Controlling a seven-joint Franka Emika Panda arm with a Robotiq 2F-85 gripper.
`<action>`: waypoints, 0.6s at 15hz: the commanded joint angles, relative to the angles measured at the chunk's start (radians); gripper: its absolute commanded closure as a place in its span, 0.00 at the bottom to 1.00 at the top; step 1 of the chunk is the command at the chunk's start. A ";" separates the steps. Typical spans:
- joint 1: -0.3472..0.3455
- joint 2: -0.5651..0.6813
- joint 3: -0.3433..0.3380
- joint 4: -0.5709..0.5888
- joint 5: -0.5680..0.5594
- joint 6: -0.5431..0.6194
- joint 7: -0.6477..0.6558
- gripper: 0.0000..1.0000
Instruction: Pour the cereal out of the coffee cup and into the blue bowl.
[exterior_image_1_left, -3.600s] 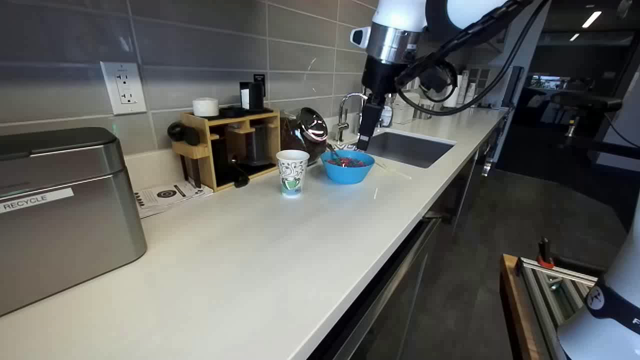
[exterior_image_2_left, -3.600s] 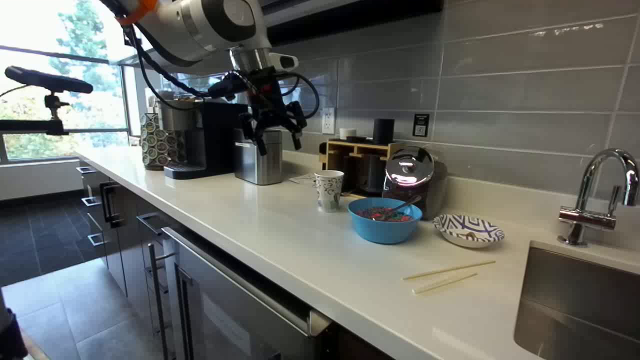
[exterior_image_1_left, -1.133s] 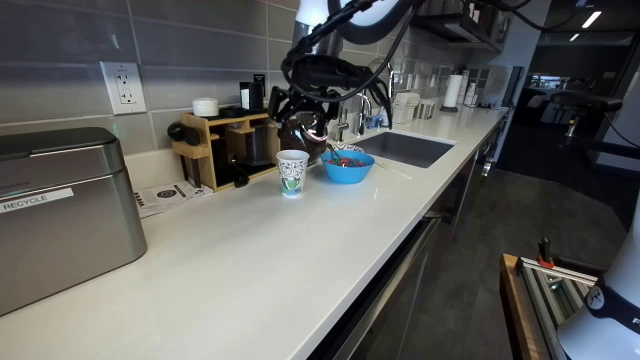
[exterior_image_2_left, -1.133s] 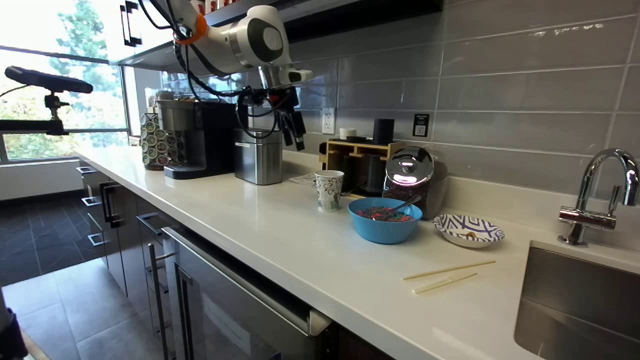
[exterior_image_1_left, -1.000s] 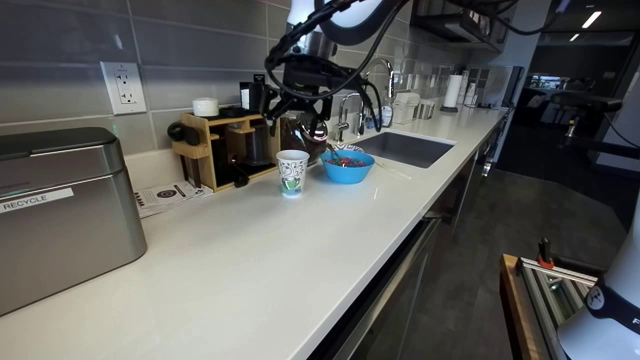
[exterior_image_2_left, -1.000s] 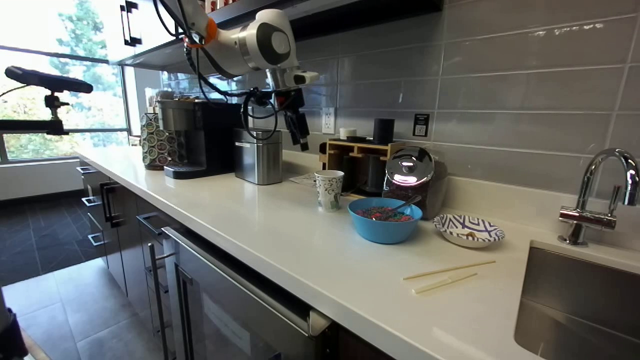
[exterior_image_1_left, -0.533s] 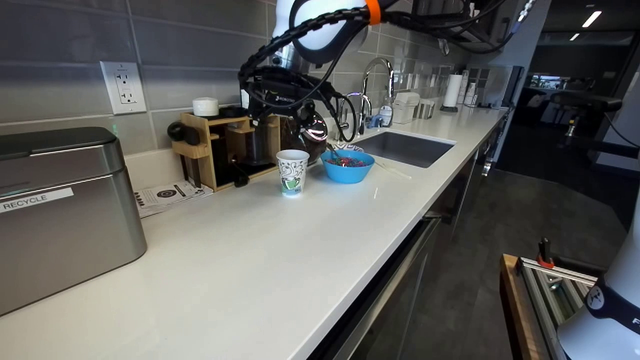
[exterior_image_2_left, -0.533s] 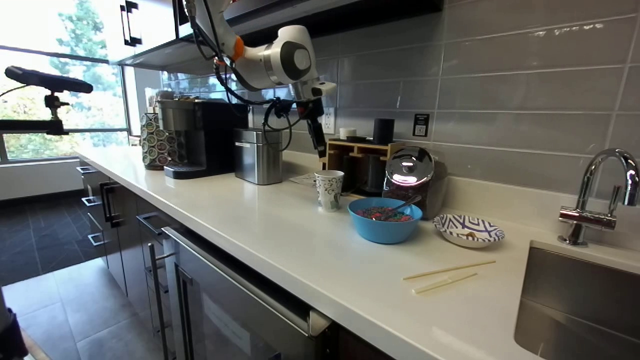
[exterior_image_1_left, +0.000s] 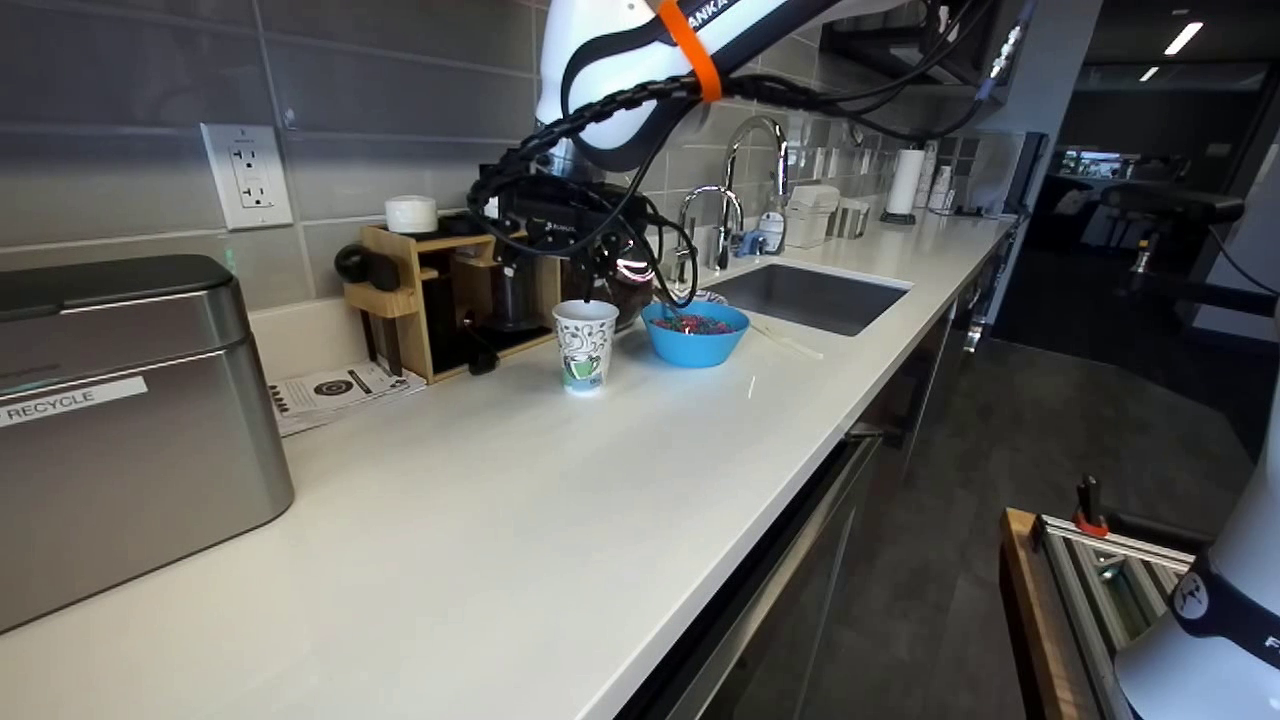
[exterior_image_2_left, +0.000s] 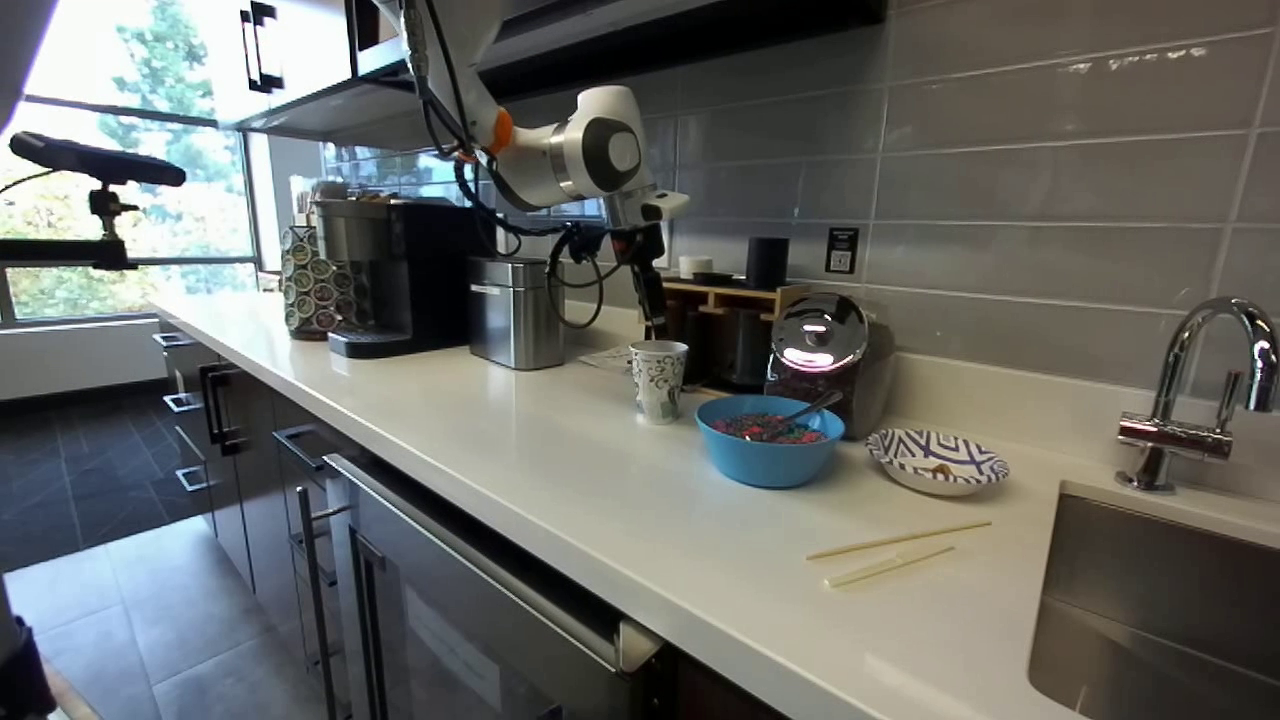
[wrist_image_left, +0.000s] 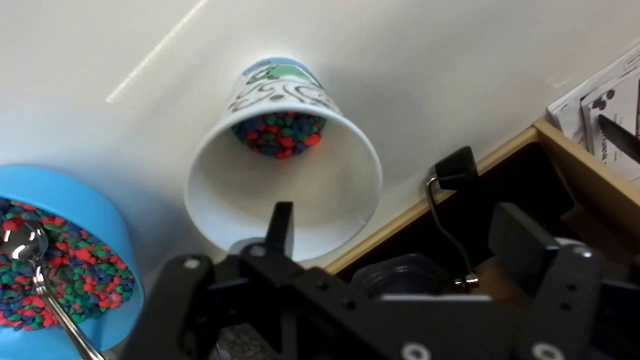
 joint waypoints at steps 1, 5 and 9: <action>0.035 0.010 -0.038 0.007 0.000 -0.001 0.007 0.00; 0.053 0.028 -0.057 0.014 -0.005 -0.017 0.011 0.00; 0.063 0.039 -0.060 0.007 -0.001 -0.013 0.000 0.22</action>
